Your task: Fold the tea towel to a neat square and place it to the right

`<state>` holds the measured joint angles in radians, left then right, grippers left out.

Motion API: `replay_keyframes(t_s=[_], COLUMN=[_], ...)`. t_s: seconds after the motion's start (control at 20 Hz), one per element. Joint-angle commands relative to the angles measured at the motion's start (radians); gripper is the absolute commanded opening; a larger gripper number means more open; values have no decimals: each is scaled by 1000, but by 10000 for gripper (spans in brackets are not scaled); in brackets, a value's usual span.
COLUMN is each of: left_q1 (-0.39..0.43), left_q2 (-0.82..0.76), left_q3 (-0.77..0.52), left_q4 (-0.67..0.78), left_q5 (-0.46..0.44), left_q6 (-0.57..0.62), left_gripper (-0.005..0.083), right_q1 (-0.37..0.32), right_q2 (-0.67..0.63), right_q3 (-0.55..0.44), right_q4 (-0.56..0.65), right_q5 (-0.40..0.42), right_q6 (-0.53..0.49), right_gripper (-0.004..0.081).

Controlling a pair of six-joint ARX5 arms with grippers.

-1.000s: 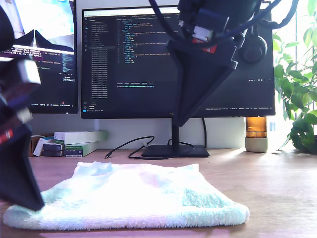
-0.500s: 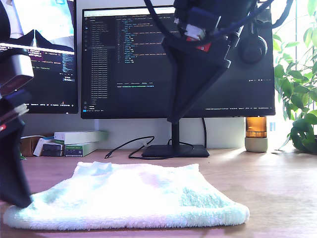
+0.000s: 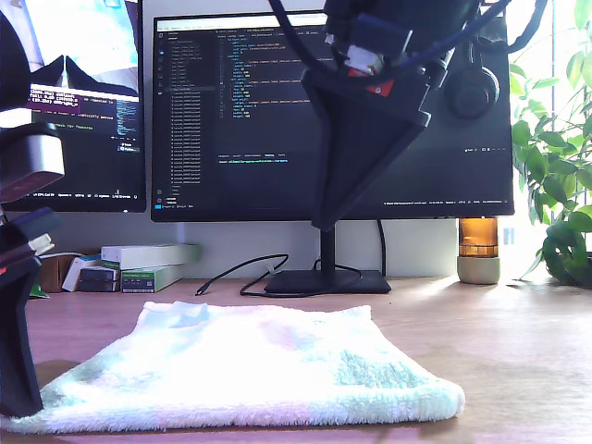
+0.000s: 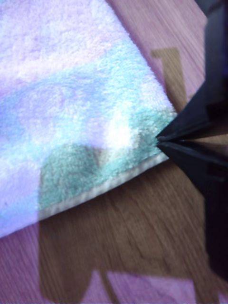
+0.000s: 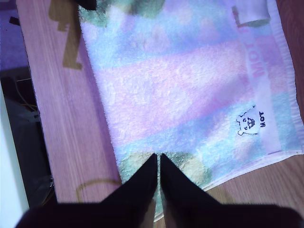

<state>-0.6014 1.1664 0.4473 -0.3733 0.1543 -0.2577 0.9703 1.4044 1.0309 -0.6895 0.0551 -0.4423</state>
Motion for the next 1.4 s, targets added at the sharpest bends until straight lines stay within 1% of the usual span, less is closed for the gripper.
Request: replay_keyframes(t_s=[0.0, 0.2, 0.35, 0.6, 0.7, 0.8, 0.9, 1.0, 1.2, 1.3, 1.35], left_q1=[-1, -18, -24, -59, -76, -87, -89, -89, -89, -89, -89], left_q2=[-37, -178, -226, -224, -224, -224, -224, -223, -223, -211, -196], left_q3=[10, 20, 20, 17, 16, 16, 14, 12, -33, -54, -60], left_q4=[-15, -14, 29, 206, 261, 321, 378, 408, 452, 473, 486], left_q5=[-5, -2, -3, 26, 50, 93, 166, 202, 233, 243, 259], left_q6=[-5, -4, 8, 147, 212, 243, 267, 279, 304, 311, 311], left_gripper=[-21, -21, -21, -21, -21, -21, -21, -21, -21, -21, -21], right_q1=[2, 3, 5, 32, 36, 47, 77, 114, 204, 249, 266], right_q2=[-14, -14, -16, -67, -103, -152, -222, -307, -467, -515, -525], right_q3=[-3, -3, -3, -3, -5, -29, -90, -176, -354, -435, -471], right_q4=[2, -18, -11, 30, 50, 68, 108, 169, 270, 311, 314], right_q5=[-4, -3, -3, 22, 67, 106, 176, 256, 387, 449, 466], right_q6=[0, 2, 64, 163, 193, 201, 208, 219, 261, 254, 233], right_gripper=[-12, -12, -12, -12, -12, -12, -12, -12, -12, -12, -12])
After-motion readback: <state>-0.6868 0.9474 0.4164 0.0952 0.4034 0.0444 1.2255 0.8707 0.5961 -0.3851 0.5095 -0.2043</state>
